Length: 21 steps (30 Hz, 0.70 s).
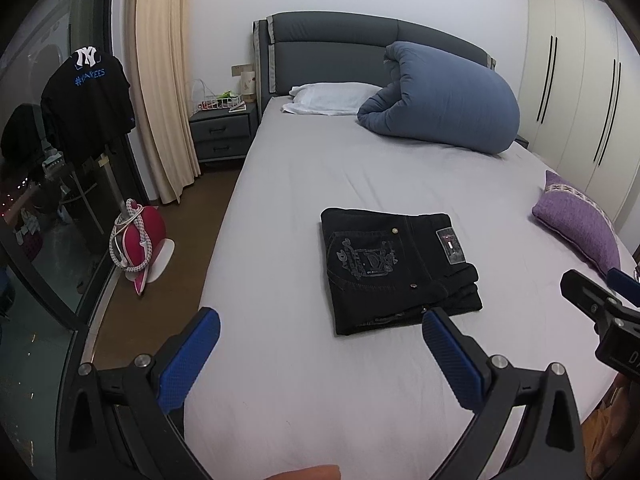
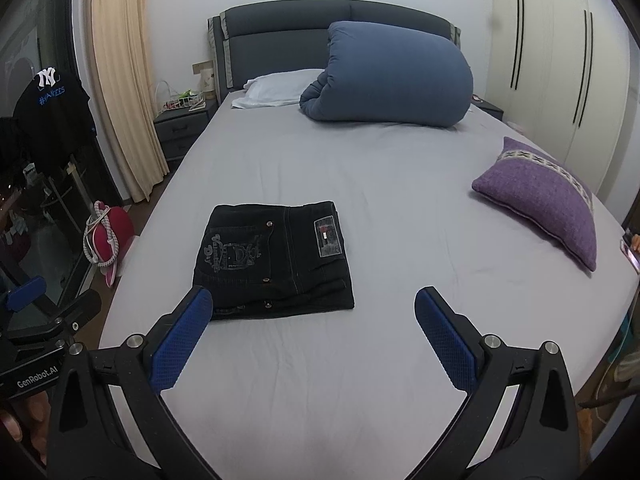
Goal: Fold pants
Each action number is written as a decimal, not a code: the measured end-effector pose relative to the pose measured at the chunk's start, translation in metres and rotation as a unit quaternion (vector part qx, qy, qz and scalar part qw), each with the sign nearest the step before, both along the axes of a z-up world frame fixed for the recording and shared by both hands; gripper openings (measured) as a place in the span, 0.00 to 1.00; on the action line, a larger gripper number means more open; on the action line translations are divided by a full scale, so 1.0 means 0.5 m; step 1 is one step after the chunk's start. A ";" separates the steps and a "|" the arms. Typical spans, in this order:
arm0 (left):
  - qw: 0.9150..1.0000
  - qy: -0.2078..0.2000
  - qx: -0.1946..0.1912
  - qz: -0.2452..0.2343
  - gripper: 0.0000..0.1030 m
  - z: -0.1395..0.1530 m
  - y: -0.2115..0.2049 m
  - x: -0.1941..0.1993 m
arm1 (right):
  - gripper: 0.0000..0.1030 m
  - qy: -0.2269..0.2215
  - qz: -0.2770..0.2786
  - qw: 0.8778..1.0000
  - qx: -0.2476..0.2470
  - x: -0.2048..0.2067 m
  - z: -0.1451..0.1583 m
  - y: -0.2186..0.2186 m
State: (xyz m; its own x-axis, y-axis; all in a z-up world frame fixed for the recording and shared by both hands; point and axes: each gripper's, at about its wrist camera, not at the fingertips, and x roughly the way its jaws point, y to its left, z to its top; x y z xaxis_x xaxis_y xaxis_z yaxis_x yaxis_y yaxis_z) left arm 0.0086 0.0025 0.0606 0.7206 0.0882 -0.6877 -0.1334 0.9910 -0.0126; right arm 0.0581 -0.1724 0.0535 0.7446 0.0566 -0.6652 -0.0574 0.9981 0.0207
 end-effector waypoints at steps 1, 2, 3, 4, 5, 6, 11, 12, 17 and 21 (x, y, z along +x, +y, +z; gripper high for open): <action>1.000 0.000 0.000 0.000 1.00 0.000 0.000 0.000 | 1.00 0.000 0.000 1.000 0.000 0.000 0.000 0.000; 1.000 -0.001 0.000 -0.001 1.00 -0.002 -0.001 -0.002 | 1.00 0.000 -0.001 1.000 0.000 -0.001 0.001 0.000; 1.000 0.000 0.000 -0.001 1.00 -0.002 0.000 -0.001 | 1.00 0.000 -0.001 1.000 -0.001 0.000 0.000 0.001; 1.000 0.000 0.000 -0.001 1.00 -0.002 0.000 -0.001 | 1.00 0.000 -0.001 1.000 -0.001 0.000 0.000 0.001; 1.000 0.000 0.000 -0.001 1.00 -0.002 0.000 -0.001 | 1.00 0.000 -0.002 1.000 0.000 0.000 0.000 0.001; 1.000 0.000 0.000 -0.001 1.00 -0.002 0.000 -0.001 | 1.00 0.000 -0.002 1.000 0.000 0.000 0.000 0.001; 1.000 0.001 -0.002 -0.001 1.00 -0.005 0.000 -0.002 | 1.00 0.000 -0.002 1.000 -0.001 -0.001 0.001 0.004; 1.000 0.001 -0.001 -0.001 1.00 -0.006 -0.001 -0.003 | 1.00 0.000 -0.001 1.000 -0.001 0.000 -0.001 0.005; 1.000 0.001 -0.003 -0.001 1.00 -0.007 0.001 -0.004 | 1.00 0.003 0.001 1.000 -0.003 0.006 -0.008 0.006; 1.000 0.002 -0.003 0.000 1.00 -0.007 0.002 -0.004 | 1.00 0.002 0.001 1.000 -0.003 0.005 -0.008 0.005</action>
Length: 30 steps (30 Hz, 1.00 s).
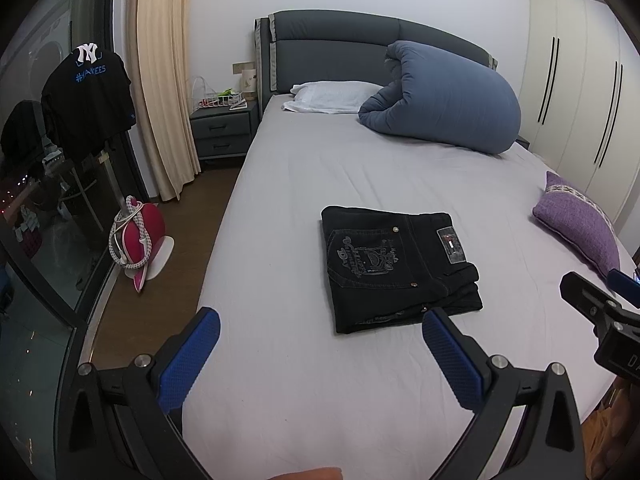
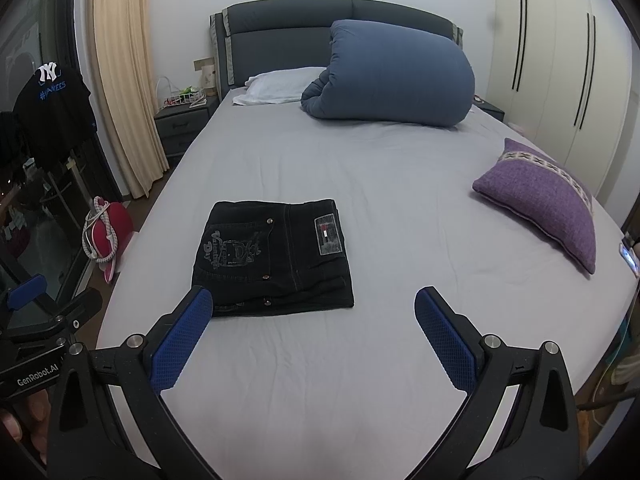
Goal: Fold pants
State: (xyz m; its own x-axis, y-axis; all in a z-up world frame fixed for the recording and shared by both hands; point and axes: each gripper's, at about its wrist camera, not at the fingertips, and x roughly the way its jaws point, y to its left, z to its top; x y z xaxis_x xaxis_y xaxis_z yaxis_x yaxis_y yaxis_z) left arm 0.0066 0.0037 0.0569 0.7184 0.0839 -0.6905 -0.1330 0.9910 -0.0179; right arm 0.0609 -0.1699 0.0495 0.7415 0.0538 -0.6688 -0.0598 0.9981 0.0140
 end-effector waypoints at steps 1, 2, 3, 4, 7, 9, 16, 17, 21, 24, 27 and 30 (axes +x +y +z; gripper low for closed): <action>1.000 0.000 0.000 0.000 1.00 0.000 0.000 0.000 | 1.00 0.000 0.000 1.000 0.000 -0.001 0.001 0.000; 1.000 0.000 0.000 0.000 1.00 0.000 0.001 0.001 | 1.00 0.001 0.000 1.000 0.000 0.000 0.001 0.000; 1.000 0.000 0.000 0.000 1.00 -0.001 0.000 -0.001 | 1.00 0.001 0.000 1.000 0.000 0.000 0.000 0.000; 1.000 0.000 0.000 0.000 1.00 0.000 0.001 0.000 | 1.00 0.001 0.001 1.000 0.000 0.000 0.000 0.000; 1.000 0.000 -0.001 -0.001 1.00 0.000 0.002 0.000 | 1.00 0.000 0.000 1.000 -0.001 0.000 0.000 -0.001; 1.000 0.000 0.001 -0.001 1.00 0.001 0.001 0.001 | 1.00 0.001 0.000 1.000 0.000 -0.001 0.001 -0.002; 1.000 0.001 -0.001 0.000 1.00 0.000 0.002 -0.002 | 1.00 0.001 0.000 1.000 -0.001 -0.002 0.000 -0.003; 1.000 0.000 -0.001 0.000 1.00 0.000 0.002 -0.002 | 1.00 0.001 0.000 1.000 -0.001 -0.002 0.000 -0.004; 1.000 0.001 0.000 0.001 1.00 0.000 0.003 -0.001 | 1.00 0.001 0.001 1.000 -0.001 -0.003 0.001 -0.005; 1.000 0.001 -0.001 0.002 1.00 -0.001 0.002 -0.002 | 1.00 0.002 0.000 1.000 -0.001 -0.003 0.000 -0.005; 1.000 0.001 0.000 0.002 1.00 0.000 0.002 -0.003 | 1.00 0.002 0.000 1.000 -0.001 -0.004 0.001 -0.006; 1.000 0.001 -0.001 0.002 1.00 -0.001 0.002 -0.004 | 1.00 0.002 0.000 1.000 -0.001 -0.005 0.000 -0.007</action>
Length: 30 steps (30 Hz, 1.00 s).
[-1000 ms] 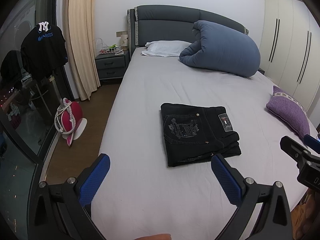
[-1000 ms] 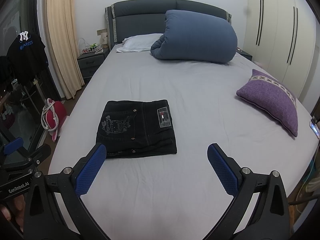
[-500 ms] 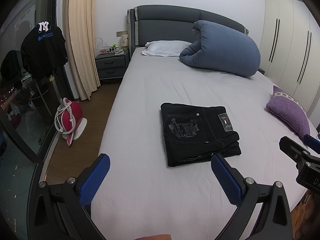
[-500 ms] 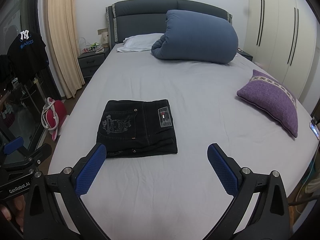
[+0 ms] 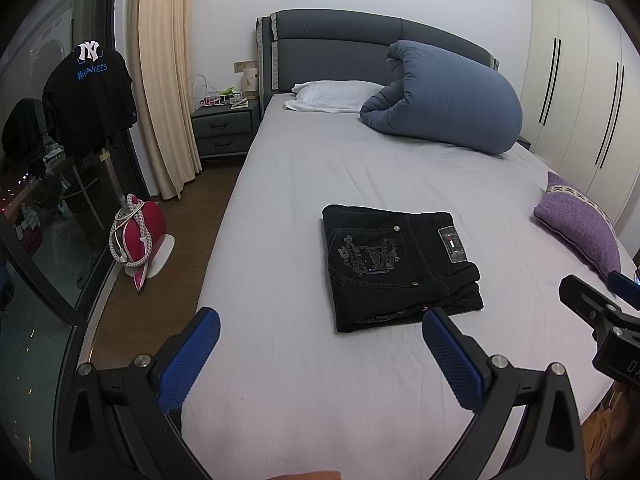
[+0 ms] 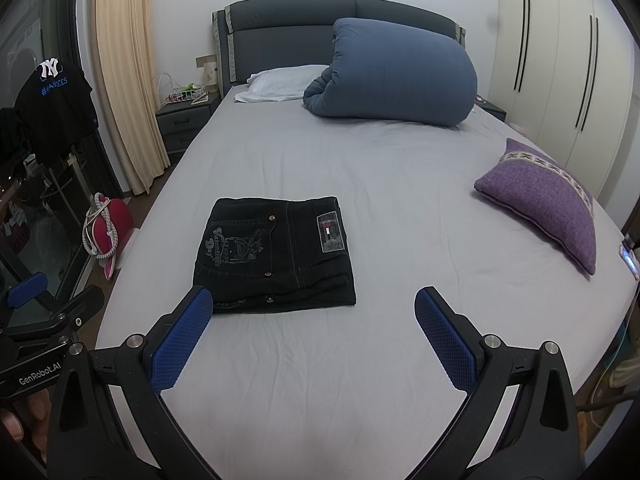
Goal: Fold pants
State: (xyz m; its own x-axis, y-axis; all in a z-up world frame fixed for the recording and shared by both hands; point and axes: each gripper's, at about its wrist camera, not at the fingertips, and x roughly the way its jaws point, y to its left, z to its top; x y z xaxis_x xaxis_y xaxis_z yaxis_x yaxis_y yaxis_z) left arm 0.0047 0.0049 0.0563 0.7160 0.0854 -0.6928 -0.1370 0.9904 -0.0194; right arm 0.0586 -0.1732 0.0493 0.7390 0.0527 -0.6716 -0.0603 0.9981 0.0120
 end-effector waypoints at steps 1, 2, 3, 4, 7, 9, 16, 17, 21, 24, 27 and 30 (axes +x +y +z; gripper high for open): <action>1.000 0.000 0.000 0.000 1.00 0.001 0.000 0.001 | 1.00 0.000 0.000 1.000 0.000 0.000 0.000 0.000; 1.000 0.000 0.001 0.000 1.00 0.001 0.000 0.001 | 1.00 0.000 0.000 1.000 0.000 -0.001 0.001 -0.001; 1.000 0.000 0.001 0.000 1.00 0.000 0.000 0.000 | 1.00 0.000 0.000 1.000 0.000 -0.001 0.001 -0.002; 1.000 0.000 0.000 0.000 1.00 0.000 0.000 0.000 | 1.00 0.000 0.000 1.000 0.000 -0.002 0.002 -0.002; 1.000 0.000 0.001 0.000 1.00 0.001 0.000 0.001 | 1.00 0.000 0.000 1.000 0.000 -0.002 0.002 -0.003; 1.000 0.001 0.000 0.000 1.00 0.001 -0.001 0.001 | 1.00 0.000 0.001 1.000 0.000 -0.003 0.002 -0.003; 1.000 0.001 0.001 0.000 1.00 0.000 -0.001 -0.001 | 1.00 0.000 0.001 1.000 0.000 -0.006 0.005 -0.007; 1.000 0.000 0.001 0.001 1.00 0.000 -0.001 -0.002 | 1.00 0.000 0.001 1.000 -0.001 -0.006 0.005 -0.007; 1.000 0.001 0.001 0.000 1.00 0.000 -0.001 -0.001 | 1.00 0.000 0.001 1.000 -0.001 -0.007 0.006 -0.008; 1.000 0.001 0.001 0.000 1.00 0.000 -0.001 -0.001 | 1.00 0.001 0.001 1.000 -0.001 -0.008 0.006 -0.009; 1.000 0.000 0.002 0.000 1.00 0.001 -0.001 -0.002 | 1.00 0.001 0.001 1.000 -0.001 -0.009 0.007 -0.010; 1.000 0.001 0.001 0.000 1.00 0.002 -0.001 0.000 | 1.00 0.002 0.002 1.000 -0.001 -0.009 0.007 -0.010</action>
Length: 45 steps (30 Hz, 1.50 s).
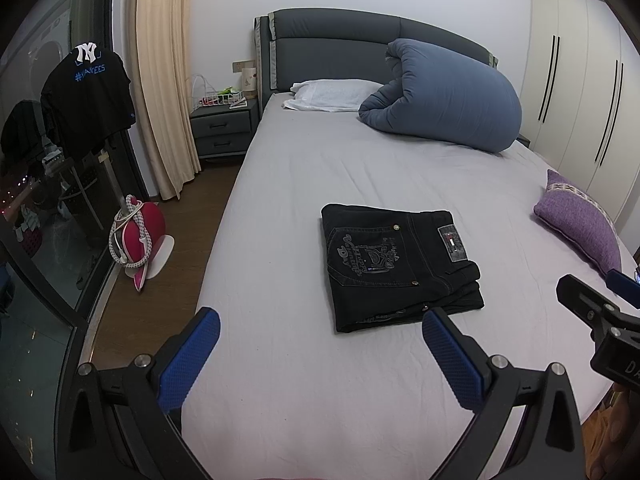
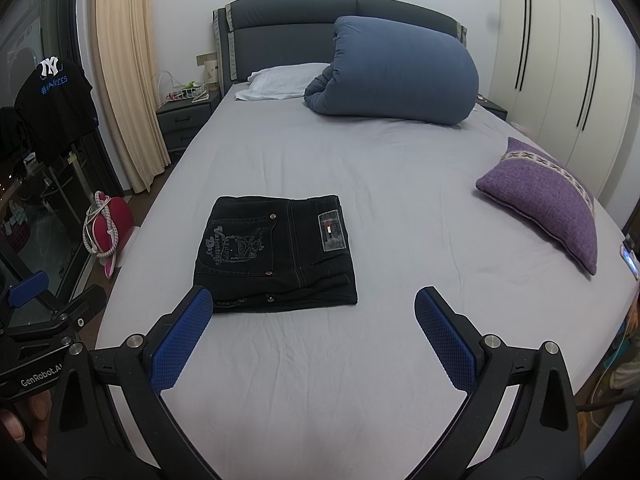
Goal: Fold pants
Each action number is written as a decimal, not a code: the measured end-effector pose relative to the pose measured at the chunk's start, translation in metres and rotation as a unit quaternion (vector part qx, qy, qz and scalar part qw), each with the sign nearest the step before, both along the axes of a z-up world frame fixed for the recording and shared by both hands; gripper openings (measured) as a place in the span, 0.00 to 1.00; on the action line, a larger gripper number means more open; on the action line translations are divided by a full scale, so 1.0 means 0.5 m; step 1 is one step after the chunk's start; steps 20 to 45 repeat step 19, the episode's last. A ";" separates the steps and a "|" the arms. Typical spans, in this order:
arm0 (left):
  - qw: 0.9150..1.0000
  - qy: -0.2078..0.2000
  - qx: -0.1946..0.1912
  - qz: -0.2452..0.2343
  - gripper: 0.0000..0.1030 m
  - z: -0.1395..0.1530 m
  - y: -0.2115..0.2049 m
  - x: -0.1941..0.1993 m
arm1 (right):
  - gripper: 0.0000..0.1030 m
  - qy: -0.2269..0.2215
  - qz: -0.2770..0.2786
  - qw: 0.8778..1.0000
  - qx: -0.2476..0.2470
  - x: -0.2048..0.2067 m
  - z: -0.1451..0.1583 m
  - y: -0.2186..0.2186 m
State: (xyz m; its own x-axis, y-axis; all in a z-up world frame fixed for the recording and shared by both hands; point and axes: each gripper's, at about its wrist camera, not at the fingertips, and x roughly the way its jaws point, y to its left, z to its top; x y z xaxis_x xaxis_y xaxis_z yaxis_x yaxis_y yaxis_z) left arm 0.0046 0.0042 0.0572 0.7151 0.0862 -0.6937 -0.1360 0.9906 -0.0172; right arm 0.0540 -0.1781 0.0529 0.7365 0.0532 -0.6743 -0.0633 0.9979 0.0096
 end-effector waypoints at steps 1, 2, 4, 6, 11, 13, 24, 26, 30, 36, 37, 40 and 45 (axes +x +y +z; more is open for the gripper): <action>1.000 0.000 0.000 -0.001 1.00 -0.001 0.000 0.000 | 1.00 0.000 0.000 1.000 0.000 -0.001 -0.005 0.001; 1.000 0.000 0.001 -0.001 1.00 -0.002 0.001 -0.001 | 1.00 0.000 0.001 1.000 0.000 -0.002 -0.008 0.001; 1.000 0.003 -0.001 0.000 1.00 -0.002 0.001 0.000 | 1.00 0.001 0.002 1.000 0.000 -0.006 -0.012 0.003; 1.000 0.004 -0.003 -0.001 1.00 -0.003 0.004 0.002 | 1.00 0.002 0.003 1.000 -0.001 -0.010 -0.015 0.003; 1.000 0.008 -0.004 0.000 1.00 -0.007 0.013 0.004 | 1.00 0.002 0.002 1.000 0.000 -0.011 -0.014 0.002; 1.000 0.008 -0.004 0.001 1.00 -0.007 0.015 0.006 | 1.00 0.003 0.002 1.000 0.000 -0.016 -0.017 0.002; 1.000 0.006 0.002 0.003 1.00 -0.010 0.020 0.011 | 1.00 0.006 0.005 1.000 0.000 -0.021 -0.020 -0.005; 1.000 0.006 0.002 0.003 1.00 -0.010 0.020 0.011 | 1.00 0.006 0.005 1.000 0.000 -0.021 -0.020 -0.005; 1.000 0.006 0.002 0.003 1.00 -0.010 0.020 0.011 | 1.00 0.006 0.005 1.000 0.000 -0.021 -0.020 -0.005; 1.000 0.006 0.002 0.003 1.00 -0.010 0.020 0.011 | 1.00 0.006 0.005 1.000 0.000 -0.021 -0.020 -0.005; 1.000 0.006 0.002 0.003 1.00 -0.010 0.020 0.011 | 1.00 0.006 0.005 1.000 0.000 -0.021 -0.020 -0.005; 1.000 0.006 0.002 0.003 1.00 -0.010 0.020 0.011 | 1.00 0.006 0.005 1.000 0.000 -0.021 -0.020 -0.005; 1.000 0.006 0.002 0.003 1.00 -0.010 0.020 0.011 | 1.00 0.006 0.005 1.000 0.000 -0.021 -0.020 -0.005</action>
